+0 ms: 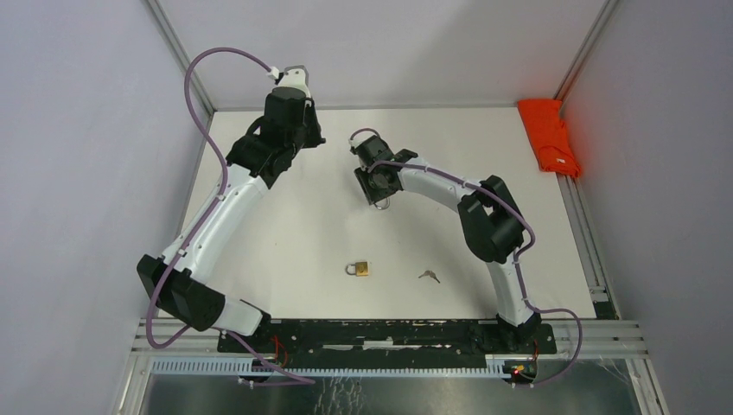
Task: Unlock with the key
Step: Unlock the lock.
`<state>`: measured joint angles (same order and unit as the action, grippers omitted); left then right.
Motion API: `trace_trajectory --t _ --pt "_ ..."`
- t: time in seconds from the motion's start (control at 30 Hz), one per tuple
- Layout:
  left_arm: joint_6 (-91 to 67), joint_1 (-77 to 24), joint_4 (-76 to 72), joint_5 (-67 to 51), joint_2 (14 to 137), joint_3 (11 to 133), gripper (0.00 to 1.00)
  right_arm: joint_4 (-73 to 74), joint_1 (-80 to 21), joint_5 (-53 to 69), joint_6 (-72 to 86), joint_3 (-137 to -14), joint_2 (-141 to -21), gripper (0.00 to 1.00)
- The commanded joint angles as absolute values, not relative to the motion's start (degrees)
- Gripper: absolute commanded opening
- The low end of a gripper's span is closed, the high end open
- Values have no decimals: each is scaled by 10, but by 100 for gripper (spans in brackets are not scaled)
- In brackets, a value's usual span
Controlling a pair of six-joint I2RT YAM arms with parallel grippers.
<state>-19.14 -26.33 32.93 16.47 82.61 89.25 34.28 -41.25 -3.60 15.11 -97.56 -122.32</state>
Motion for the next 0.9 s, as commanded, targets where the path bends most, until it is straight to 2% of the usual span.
trace_trajectory --t 0.0,0.5,0.53,0.57,0.63,0.73,0.87 --pt "-200 -261 309 174 807 887 18 360 -412 -87 145 -978 -1210 39" --pt "-198 -263 308 175 810 885 19 356 -412 -50 151 -985 -1262 38" --pt "-198 -262 308 174 811 885 19 359 -412 -51 151 -989 -1269 33" --pt "-198 -262 308 173 811 885 19 360 -411 -54 151 -991 -1272 24" --pt "-198 -262 308 173 813 885 19 359 -412 -67 152 -990 -1272 0" --pt "-197 -262 308 173 813 884 19 334 -408 -84 168 -960 -1241 0" --pt "-197 -262 306 165 815 884 19 192 -377 -22 218 -819 -1120 0"
